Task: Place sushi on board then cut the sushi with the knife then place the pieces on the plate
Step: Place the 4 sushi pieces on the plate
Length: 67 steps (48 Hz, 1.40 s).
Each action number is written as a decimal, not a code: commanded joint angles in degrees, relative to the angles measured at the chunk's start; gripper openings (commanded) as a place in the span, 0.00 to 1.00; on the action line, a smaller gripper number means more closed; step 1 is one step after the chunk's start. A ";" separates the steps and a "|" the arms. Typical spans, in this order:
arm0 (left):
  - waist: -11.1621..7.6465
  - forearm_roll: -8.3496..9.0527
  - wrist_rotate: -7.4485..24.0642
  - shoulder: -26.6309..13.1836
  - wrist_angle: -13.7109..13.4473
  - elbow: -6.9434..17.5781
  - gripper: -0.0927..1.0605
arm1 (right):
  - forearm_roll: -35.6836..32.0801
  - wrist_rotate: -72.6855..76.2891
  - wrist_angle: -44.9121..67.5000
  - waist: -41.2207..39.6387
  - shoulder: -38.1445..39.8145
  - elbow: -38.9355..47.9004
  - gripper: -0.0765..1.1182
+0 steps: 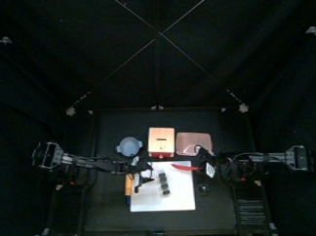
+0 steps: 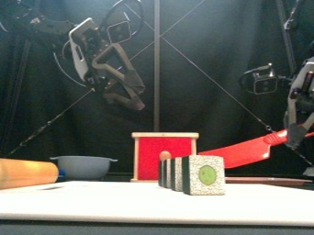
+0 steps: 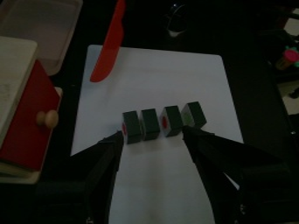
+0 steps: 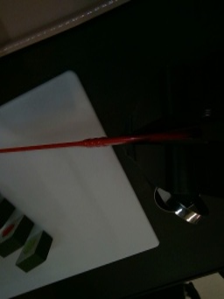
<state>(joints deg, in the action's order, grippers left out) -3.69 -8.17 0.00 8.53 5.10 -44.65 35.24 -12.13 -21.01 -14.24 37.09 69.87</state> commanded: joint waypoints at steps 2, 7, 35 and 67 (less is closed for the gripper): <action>0.26 0.00 0.00 0.97 0.53 0.26 0.87 | 0.35 -0.18 -0.62 -2.46 1.76 0.35 0.20; 0.26 -0.09 -0.18 0.97 0.53 -0.18 0.87 | 1.23 -0.18 -1.14 -2.81 2.02 0.35 0.23; 0.26 -0.35 -0.09 0.70 0.53 -0.62 0.87 | 3.69 -0.18 -2.55 -2.81 1.23 0.79 0.58; -0.09 -0.44 0.09 0.62 0.88 -1.85 0.87 | -2.81 -0.53 6.68 4.92 -0.88 -7.56 0.74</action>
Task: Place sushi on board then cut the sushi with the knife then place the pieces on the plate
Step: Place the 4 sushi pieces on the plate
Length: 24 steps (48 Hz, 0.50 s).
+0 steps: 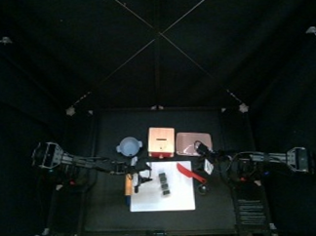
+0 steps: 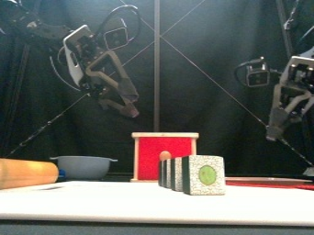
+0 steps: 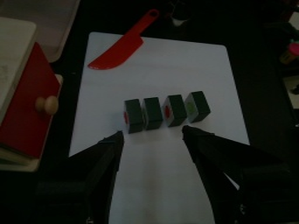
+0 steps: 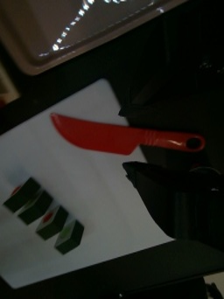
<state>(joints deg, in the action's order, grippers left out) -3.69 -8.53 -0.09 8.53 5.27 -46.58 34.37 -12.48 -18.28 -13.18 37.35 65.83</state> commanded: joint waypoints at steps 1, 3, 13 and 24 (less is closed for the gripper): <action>0.00 0.00 0.18 0.70 0.70 0.00 0.87 | -2.72 -0.18 4.83 4.66 -1.67 -3.96 0.74; -0.09 0.00 0.09 0.79 0.70 -0.35 0.87 | -4.04 -0.18 6.77 6.24 -2.81 -5.01 0.74; -0.09 -1.58 -0.26 0.79 0.79 -2.64 0.87 | -9.93 -0.35 13.45 10.81 -13.45 -11.25 0.74; -0.26 -2.99 -0.18 0.79 0.88 -2.72 0.87 | -16.79 -0.18 10.90 11.25 -26.46 -20.65 0.74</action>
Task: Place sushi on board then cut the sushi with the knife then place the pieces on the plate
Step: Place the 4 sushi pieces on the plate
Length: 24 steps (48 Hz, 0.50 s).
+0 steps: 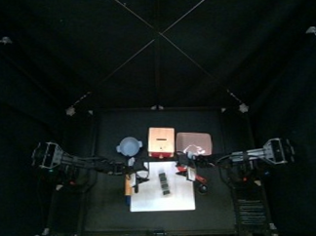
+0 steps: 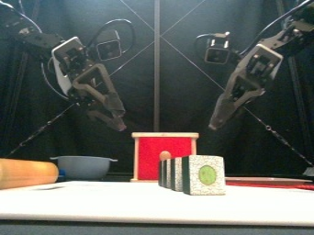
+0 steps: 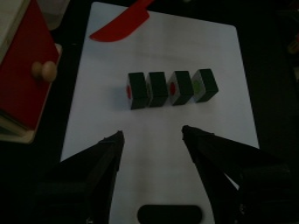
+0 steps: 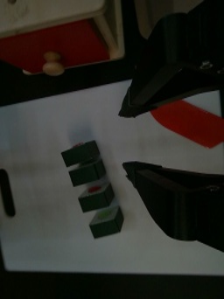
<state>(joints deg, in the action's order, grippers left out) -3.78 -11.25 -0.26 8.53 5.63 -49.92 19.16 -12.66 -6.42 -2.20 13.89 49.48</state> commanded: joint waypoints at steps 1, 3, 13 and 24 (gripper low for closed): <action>-0.09 -0.26 0.00 0.79 0.53 0.53 0.87 | -1.76 0.00 -1.41 0.26 -3.69 -5.01 0.74; -0.18 -0.26 0.09 0.79 0.53 0.44 0.87 | -1.93 -0.09 -2.46 0.18 -5.01 -6.33 0.74; -0.18 -0.26 0.00 0.79 0.53 -0.18 0.87 | -3.34 -0.09 -6.50 0.18 -9.14 -10.90 0.74; -0.18 -0.26 0.09 0.70 0.53 -0.62 0.87 | -5.98 -0.18 -8.61 0.18 -13.10 -14.85 0.74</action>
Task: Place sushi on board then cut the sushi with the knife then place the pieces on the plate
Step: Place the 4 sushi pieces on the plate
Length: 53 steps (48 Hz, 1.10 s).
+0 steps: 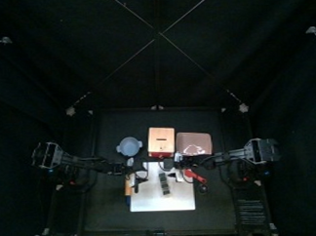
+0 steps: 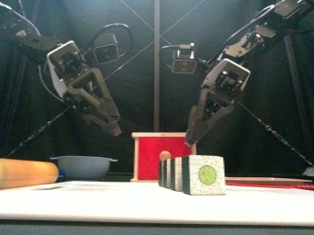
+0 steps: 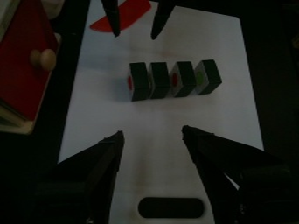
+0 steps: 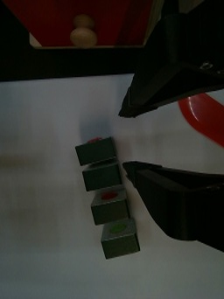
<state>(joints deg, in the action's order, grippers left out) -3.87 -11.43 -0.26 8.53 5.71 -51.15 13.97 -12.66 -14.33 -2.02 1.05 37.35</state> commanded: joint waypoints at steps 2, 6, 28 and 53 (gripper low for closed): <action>-0.09 -0.09 0.09 0.70 0.44 0.62 0.87 | -1.23 -0.18 -1.23 0.00 -0.88 -3.34 0.74; -0.09 0.00 0.18 0.70 0.44 0.53 0.87 | -1.93 -0.18 -2.37 0.09 -2.20 -4.57 0.74; -0.09 -0.09 0.18 0.70 0.44 -0.44 0.87 | -3.96 -0.18 -5.89 -0.18 -6.33 -8.53 0.74; -0.09 -0.09 0.18 0.70 0.44 -0.79 0.87 | -3.52 -0.09 -6.15 0.97 -7.21 -8.88 0.74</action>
<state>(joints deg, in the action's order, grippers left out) -3.87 -11.43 -0.09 8.53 5.71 -52.56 10.20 -12.83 -20.65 -1.23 -6.94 29.79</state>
